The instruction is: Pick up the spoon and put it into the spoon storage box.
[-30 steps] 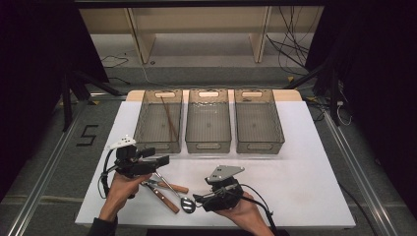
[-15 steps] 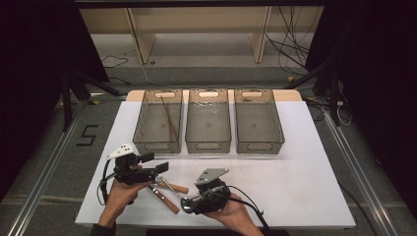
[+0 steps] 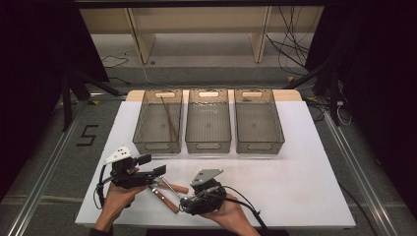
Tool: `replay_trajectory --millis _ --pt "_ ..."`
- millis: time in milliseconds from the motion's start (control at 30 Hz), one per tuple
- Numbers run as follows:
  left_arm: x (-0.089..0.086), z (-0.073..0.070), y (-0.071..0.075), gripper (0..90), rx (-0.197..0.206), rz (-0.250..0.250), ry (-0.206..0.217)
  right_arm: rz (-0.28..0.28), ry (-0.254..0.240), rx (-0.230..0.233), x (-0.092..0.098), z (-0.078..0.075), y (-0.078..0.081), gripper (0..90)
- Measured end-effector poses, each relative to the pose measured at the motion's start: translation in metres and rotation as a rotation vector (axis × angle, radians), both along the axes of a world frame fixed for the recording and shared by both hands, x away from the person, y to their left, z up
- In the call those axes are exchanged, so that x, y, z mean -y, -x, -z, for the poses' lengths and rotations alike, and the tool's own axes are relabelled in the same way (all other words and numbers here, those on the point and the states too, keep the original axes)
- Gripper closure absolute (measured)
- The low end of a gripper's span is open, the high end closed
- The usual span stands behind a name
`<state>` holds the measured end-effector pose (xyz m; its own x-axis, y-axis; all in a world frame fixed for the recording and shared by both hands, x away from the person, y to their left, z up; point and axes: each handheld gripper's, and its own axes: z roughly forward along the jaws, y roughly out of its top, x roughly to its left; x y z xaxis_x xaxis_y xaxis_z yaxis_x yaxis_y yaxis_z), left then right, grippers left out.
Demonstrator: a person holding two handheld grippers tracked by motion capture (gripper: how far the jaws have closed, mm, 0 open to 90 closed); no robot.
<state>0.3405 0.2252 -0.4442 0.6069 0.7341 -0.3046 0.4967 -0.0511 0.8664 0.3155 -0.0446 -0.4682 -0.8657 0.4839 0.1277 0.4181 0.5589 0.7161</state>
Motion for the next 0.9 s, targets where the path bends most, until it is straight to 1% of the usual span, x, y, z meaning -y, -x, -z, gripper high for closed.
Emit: replay_trajectory --millis 33,167,267,367,467,500,633,667,700,800,900 --pt "0.0 0.001 0.0 16.5 -0.001 0.004 -0.004 -0.003 0.001 0.001 -0.001 0.0 -0.001 38.9" --pt "0.0 0.003 0.002 16.5 -0.006 0.003 0.002 -0.006 0.013 -0.006 -0.004 0.001 -0.002 42.2" --pt "0.0 0.004 0.005 16.5 -0.003 0.002 0.002 -0.005 0.015 -0.014 -0.006 0.003 -0.002 45.4" --pt "-0.001 0.003 0.007 16.5 -0.001 0.001 0.001 -0.016 0.028 -0.011 -0.01 0.004 -0.001 48.2" --pt "-0.001 0.003 0.008 16.5 0.0 0.0 0.012 -0.015 0.041 -0.013 -0.014 0.006 -0.001 53.2" --pt "-0.001 0.003 0.008 16.5 0.0 0.004 0.007 -0.017 0.043 -0.015 -0.016 0.006 -0.001 54.4" --pt "0.001 0.004 0.008 16.5 0.0 0.007 0.006 -0.024 0.058 -0.005 -0.021 0.008 -0.001 59.3" --pt "0.001 0.004 0.008 16.5 -0.002 0.006 0.01 -0.025 0.059 -0.001 -0.023 0.009 -0.002 60.8" --pt "0.001 0.005 0.008 16.5 -0.002 0.005 0.009 -0.018 0.057 -0.008 -0.024 0.009 -0.003 61.9" --pt "0.001 0.006 0.008 16.5 -0.005 0.003 0.012 -0.026 0.06 -0.001 -0.028 0.01 -0.003 65.4" --pt "0.001 0.006 0.008 16.5 -0.006 0.002 0.012 -0.024 0.078 0.01 -0.032 0.01 -0.003 67.8"
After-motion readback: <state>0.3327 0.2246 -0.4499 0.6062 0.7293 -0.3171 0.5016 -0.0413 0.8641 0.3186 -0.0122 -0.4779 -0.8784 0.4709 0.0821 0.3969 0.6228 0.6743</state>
